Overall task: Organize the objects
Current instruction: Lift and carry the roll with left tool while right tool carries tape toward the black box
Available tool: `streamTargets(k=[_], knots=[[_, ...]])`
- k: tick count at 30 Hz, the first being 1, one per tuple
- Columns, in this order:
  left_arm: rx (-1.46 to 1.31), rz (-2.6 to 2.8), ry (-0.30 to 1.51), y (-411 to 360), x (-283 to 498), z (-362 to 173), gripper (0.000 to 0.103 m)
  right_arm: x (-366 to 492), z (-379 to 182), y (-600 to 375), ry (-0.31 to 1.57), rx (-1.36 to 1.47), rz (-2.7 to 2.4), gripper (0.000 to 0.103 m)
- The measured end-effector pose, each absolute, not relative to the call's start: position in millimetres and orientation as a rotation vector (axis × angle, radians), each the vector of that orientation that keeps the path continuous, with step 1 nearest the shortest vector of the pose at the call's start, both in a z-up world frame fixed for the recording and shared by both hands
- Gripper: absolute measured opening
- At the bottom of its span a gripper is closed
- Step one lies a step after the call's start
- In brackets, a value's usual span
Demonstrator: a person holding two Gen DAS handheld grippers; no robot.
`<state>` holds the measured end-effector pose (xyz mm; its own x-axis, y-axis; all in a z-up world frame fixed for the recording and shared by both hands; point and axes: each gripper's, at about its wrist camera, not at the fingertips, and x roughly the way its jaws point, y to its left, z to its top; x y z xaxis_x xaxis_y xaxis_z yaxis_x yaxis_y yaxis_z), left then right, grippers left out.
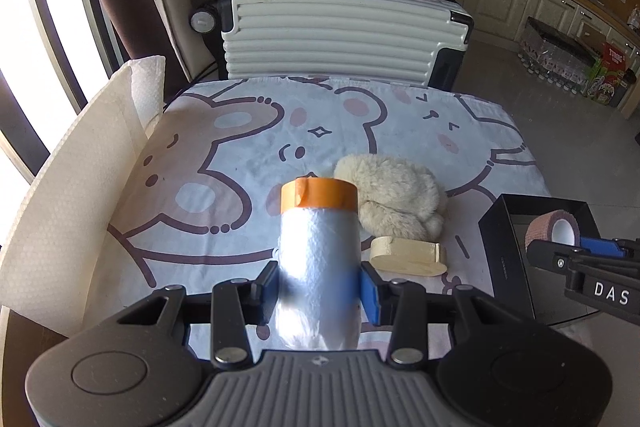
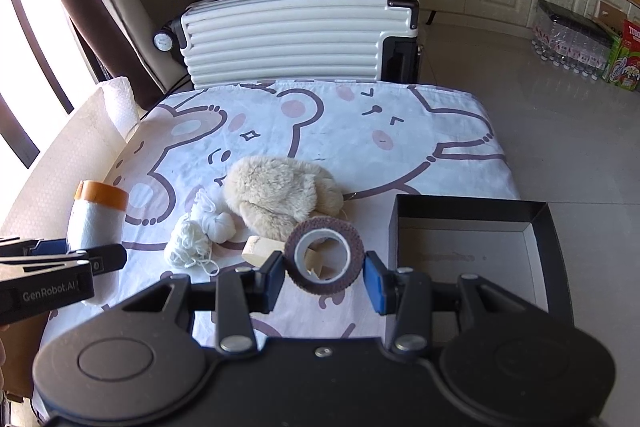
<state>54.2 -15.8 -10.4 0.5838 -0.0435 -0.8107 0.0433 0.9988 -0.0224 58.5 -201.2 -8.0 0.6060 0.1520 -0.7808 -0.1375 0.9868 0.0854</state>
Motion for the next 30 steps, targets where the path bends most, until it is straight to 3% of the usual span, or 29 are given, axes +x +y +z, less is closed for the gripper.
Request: streamTargets(k=[30], knots=[[0.005,-0.215,0.971,-112,60,-13,0.043,47,-14,-300,0.904,0.064,-0.019,0.044]])
